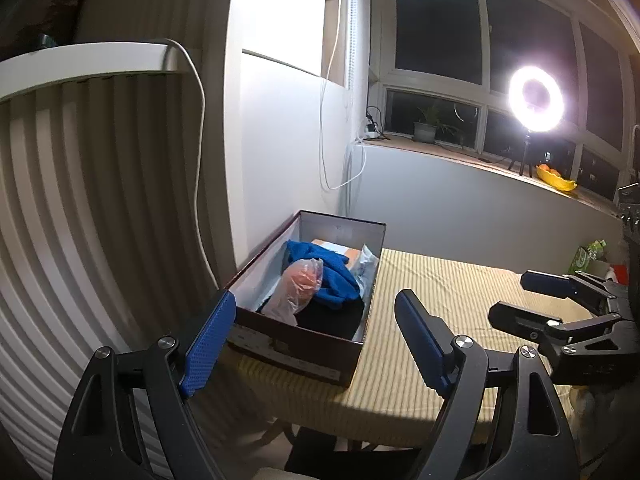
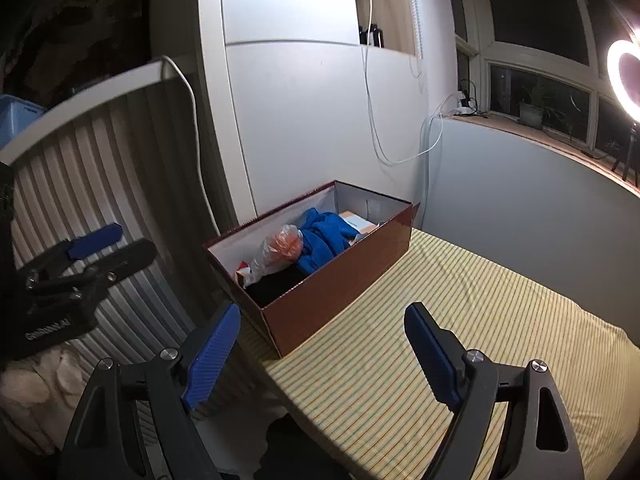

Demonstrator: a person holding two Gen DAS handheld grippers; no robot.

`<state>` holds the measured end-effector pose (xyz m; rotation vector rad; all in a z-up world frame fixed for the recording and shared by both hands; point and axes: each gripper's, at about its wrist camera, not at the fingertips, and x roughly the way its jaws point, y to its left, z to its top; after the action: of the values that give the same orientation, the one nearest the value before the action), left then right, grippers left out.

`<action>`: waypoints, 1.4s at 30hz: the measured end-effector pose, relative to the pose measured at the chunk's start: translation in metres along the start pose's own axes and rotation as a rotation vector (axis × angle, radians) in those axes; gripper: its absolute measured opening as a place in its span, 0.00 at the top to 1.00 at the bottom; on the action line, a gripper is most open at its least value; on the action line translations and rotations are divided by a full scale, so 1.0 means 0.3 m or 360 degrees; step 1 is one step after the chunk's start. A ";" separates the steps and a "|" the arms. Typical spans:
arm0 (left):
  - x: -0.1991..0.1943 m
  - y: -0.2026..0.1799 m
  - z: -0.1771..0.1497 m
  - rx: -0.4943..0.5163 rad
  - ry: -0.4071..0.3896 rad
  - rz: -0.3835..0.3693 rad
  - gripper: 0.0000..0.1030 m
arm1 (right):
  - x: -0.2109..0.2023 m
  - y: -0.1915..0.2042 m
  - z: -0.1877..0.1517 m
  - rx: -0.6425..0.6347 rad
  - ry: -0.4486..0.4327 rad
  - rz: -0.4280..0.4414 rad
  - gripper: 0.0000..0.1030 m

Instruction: Organize soft objects

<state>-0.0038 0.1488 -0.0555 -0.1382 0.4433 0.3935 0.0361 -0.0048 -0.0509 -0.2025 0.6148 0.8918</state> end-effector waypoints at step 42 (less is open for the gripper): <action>-0.005 -0.028 -0.048 0.0001 0.0045 -0.0003 0.20 | -0.034 -0.017 -0.096 0.0061 0.0003 -0.0022 0.17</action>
<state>-0.0073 0.1374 -0.0674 -0.1439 0.4709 0.3899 0.0234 -0.0265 -0.0688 -0.1726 0.6312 0.8658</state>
